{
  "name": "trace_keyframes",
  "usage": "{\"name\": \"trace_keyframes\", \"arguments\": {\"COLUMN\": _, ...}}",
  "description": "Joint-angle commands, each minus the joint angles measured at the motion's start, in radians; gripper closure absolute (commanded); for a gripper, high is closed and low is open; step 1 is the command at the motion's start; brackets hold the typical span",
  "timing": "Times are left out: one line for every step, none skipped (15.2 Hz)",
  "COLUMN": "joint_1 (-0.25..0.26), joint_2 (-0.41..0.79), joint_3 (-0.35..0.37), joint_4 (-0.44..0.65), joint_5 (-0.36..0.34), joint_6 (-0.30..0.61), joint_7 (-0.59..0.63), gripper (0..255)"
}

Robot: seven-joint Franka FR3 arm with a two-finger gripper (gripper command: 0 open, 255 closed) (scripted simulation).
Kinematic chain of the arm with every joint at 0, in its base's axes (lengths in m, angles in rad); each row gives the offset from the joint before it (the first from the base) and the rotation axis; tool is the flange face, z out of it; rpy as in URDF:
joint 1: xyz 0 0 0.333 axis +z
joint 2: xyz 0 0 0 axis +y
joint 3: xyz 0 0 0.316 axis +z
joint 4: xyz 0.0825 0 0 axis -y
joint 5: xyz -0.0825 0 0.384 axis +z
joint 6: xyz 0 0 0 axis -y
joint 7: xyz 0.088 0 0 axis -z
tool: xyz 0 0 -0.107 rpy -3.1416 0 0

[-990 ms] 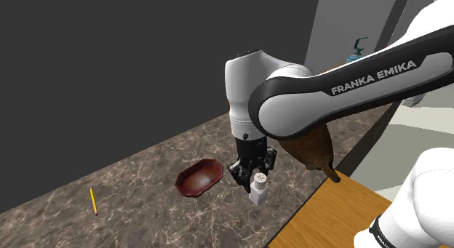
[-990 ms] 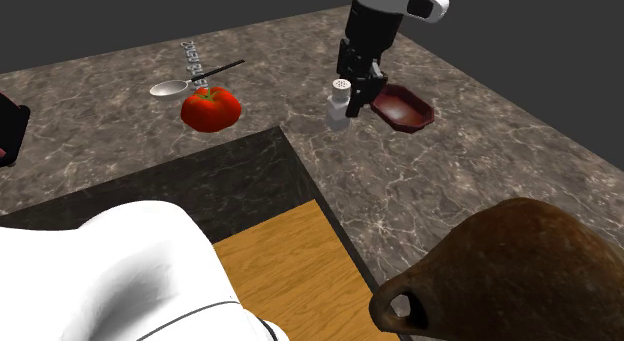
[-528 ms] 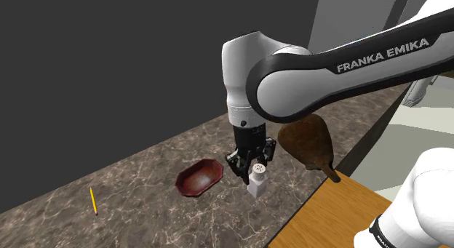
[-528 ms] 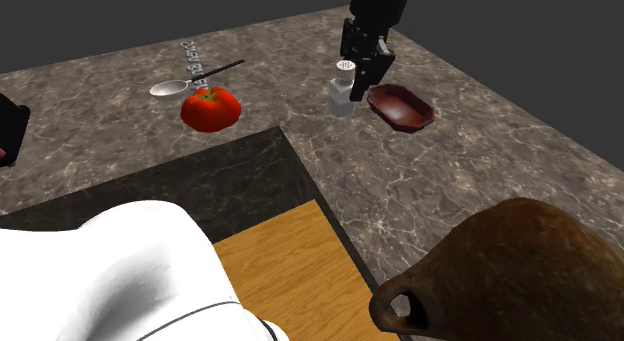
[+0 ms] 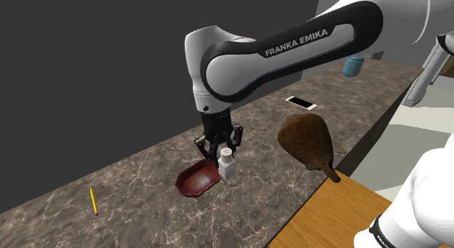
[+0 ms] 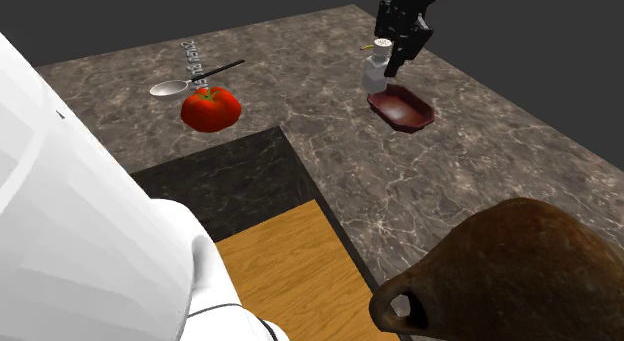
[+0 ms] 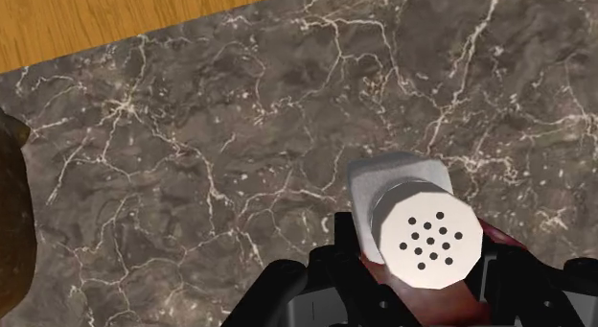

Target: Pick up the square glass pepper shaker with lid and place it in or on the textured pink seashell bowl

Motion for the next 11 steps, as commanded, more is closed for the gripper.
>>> {"name": "trace_keyframes", "arguments": {"joint_1": -0.002, "joint_2": 0.087, "joint_3": -0.002, "joint_4": 0.096, "joint_5": -0.039, "joint_6": -0.017, "joint_7": 0.012, "gripper": 255}}
{"name": "trace_keyframes", "arguments": {"joint_1": 0.001, "joint_2": 0.129, "joint_3": -0.003, "joint_4": 0.148, "joint_5": -0.058, "joint_6": -0.029, "joint_7": 0.019, "gripper": 255}}
{"name": "trace_keyframes", "arguments": {"joint_1": 0.005, "joint_2": 0.172, "joint_3": -0.005, "joint_4": 0.201, "joint_5": -0.076, "joint_6": -0.043, "joint_7": 0.026, "gripper": 255}}
{"name": "trace_keyframes", "arguments": {"joint_1": 0.011, "joint_2": 0.216, "joint_3": -0.007, "joint_4": 0.257, "joint_5": -0.094, "joint_6": -0.059, "joint_7": 0.033, "gripper": 255}}
{"name": "trace_keyframes", "arguments": {"joint_1": 0.018, "joint_2": 0.26, "joint_3": -0.01, "joint_4": 0.315, "joint_5": -0.112, "joint_6": -0.077, "joint_7": 0.039, "gripper": 255}}
{"name": "trace_keyframes", "arguments": {"joint_1": 0.026, "joint_2": 0.305, "joint_3": -0.013, "joint_4": 0.377, "joint_5": -0.129, "joint_6": -0.096, "joint_7": 0.044, "gripper": 255}}
{"name": "trace_keyframes", "arguments": {"joint_1": 0.036, "joint_2": 0.351, "joint_3": -0.017, "joint_4": 0.441, "joint_5": -0.146, "joint_6": -0.118, "joint_7": 0.048, "gripper": 255}}
{"name": "trace_keyframes", "arguments": {"joint_1": 0.051, "joint_2": 0.415, "joint_3": -0.023, "joint_4": 0.534, "joint_5": -0.169, "joint_6": -0.151, "joint_7": 0.053, "gripper": 255}}
{"name": "trace_keyframes", "arguments": {"joint_1": 0.051, "joint_2": 0.416, "joint_3": -0.024, "joint_4": 0.522, "joint_5": -0.169, "joint_6": -0.138, "joint_7": 0.053, "gripper": 255}}
{"name": "trace_keyframes", "arguments": {"joint_1": 0.051, "joint_2": 0.417, "joint_3": -0.025, "joint_4": 0.51, "joint_5": -0.169, "joint_6": -0.125, "joint_7": 0.052, "gripper": 255}}
{"name": "trace_keyframes", "arguments": {"joint_1": 0.051, "joint_2": 0.418, "joint_3": -0.026, "joint_4": 0.499, "joint_5": -0.17, "joint_6": -0.112, "joint_7": 0.052, "gripper": 255}}
